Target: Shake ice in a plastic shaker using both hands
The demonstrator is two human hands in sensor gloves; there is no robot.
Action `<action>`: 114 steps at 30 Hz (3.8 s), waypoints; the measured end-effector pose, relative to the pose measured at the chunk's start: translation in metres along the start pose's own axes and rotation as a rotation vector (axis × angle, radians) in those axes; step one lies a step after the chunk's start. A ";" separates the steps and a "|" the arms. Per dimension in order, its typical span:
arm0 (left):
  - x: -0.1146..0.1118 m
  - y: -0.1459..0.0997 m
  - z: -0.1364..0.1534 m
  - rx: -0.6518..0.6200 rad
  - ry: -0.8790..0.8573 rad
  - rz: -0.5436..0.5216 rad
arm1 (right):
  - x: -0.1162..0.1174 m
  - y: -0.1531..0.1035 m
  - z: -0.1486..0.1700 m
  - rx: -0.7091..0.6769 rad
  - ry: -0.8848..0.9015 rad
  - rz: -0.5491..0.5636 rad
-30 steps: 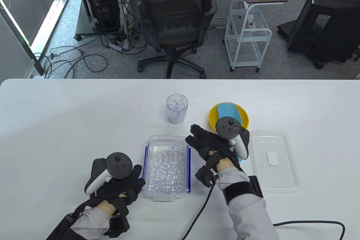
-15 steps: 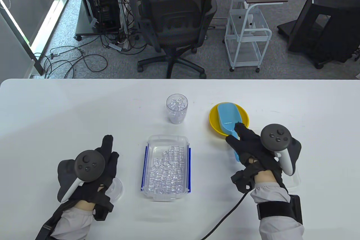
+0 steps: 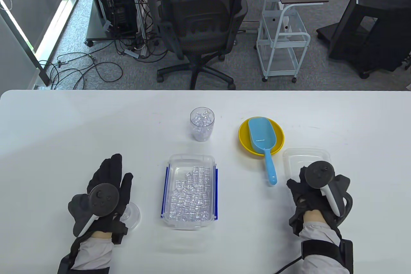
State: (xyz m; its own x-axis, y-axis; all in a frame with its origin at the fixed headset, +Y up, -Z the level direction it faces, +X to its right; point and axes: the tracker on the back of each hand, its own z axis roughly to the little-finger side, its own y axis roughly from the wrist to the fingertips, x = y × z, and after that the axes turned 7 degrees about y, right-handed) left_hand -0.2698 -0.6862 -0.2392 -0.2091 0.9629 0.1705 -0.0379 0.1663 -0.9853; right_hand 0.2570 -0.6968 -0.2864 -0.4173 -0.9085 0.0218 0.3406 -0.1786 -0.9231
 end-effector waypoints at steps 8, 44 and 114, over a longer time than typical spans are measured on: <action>-0.007 -0.005 0.000 -0.013 -0.033 0.033 | 0.046 0.015 -0.010 0.069 -0.306 -0.005; 0.005 -0.022 -0.047 -0.218 -0.135 0.015 | -0.094 -0.099 -0.062 -0.445 0.282 0.491; -0.048 -0.022 -0.081 -0.184 -0.156 0.465 | 0.112 -0.077 -0.106 -0.309 0.596 -0.450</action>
State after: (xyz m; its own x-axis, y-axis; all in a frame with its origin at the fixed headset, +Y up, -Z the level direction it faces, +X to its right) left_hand -0.1793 -0.7192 -0.2260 -0.3063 0.9032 -0.3008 0.2628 -0.2235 -0.9386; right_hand 0.0945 -0.7450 -0.2533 -0.8678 -0.4044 0.2887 -0.1791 -0.2872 -0.9410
